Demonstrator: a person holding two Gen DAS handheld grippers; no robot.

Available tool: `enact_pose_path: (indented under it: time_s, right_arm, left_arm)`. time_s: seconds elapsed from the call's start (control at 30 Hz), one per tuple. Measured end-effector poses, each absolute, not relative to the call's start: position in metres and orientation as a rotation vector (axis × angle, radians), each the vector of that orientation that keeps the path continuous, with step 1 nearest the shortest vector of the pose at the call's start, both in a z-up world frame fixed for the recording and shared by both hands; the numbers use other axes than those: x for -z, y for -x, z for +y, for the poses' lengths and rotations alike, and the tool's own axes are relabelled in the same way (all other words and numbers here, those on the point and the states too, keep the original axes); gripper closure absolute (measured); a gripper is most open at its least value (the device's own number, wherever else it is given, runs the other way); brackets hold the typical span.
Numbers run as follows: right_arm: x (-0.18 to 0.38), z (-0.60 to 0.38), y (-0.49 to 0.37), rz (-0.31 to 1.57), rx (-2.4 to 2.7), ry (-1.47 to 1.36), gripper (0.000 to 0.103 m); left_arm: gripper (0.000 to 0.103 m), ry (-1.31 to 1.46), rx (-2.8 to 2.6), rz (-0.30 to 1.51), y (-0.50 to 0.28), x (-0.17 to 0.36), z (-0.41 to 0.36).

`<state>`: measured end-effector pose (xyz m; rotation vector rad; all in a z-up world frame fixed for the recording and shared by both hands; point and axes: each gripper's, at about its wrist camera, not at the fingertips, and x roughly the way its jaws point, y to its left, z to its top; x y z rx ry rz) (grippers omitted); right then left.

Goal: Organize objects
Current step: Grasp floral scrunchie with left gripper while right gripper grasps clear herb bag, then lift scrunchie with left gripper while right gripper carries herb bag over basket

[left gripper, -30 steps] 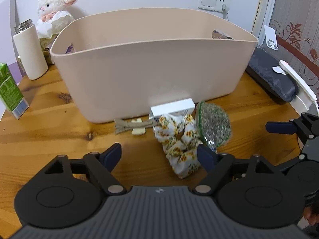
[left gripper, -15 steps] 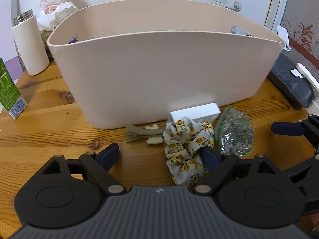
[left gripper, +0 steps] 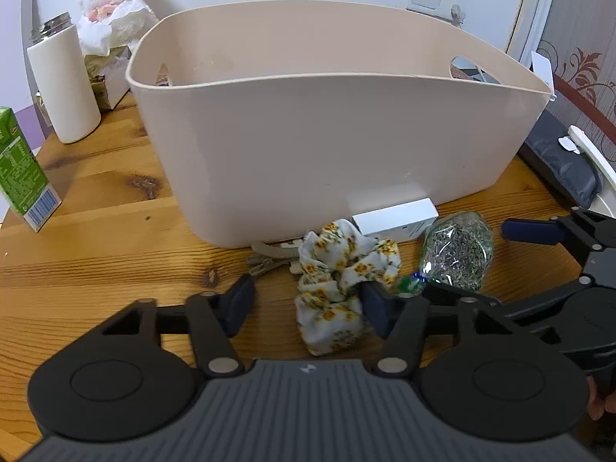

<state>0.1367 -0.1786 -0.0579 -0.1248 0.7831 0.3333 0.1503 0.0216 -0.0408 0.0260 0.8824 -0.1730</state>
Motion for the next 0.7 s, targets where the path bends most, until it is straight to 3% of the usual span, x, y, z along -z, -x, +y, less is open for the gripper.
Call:
enact_pose_path:
  time_s: [0.03, 0.1, 0.17, 0.27, 0.43, 0.7]
  right_arm:
    - [0.058, -0.177, -0.136, 0.777, -0.336, 0.128, 0.008]
    - [0.057, -0.175, -0.135, 0.759, -0.344, 0.133, 0.021]
    - [0.056, -0.173, -0.133, 0.751, -0.348, 0.133, 0.032]
    - [0.054, -0.172, -0.130, 0.743, -0.348, 0.130, 0.045]
    - [0.054, -0.176, -0.124, 0.744, -0.339, 0.129, 0.047]
    - [0.042, -0.180, -0.109, 0.720, -0.319, 0.128, 0.047]
  left_arm:
    - [0.051, -0.029, 0.176, 0.883, -0.150, 0.040, 0.022]
    - [0.060, -0.034, 0.180, 0.881, -0.148, 0.040, 0.023]
    - [0.075, -0.030, 0.193, 0.878, -0.146, 0.039, 0.023]
    - [0.082, -0.022, 0.204, 0.881, -0.143, 0.039, 0.022]
    - [0.090, -0.017, 0.204, 0.888, -0.136, 0.037, 0.024]
    - [0.091, 0.009, 0.202, 0.884, -0.119, 0.032, 0.029]
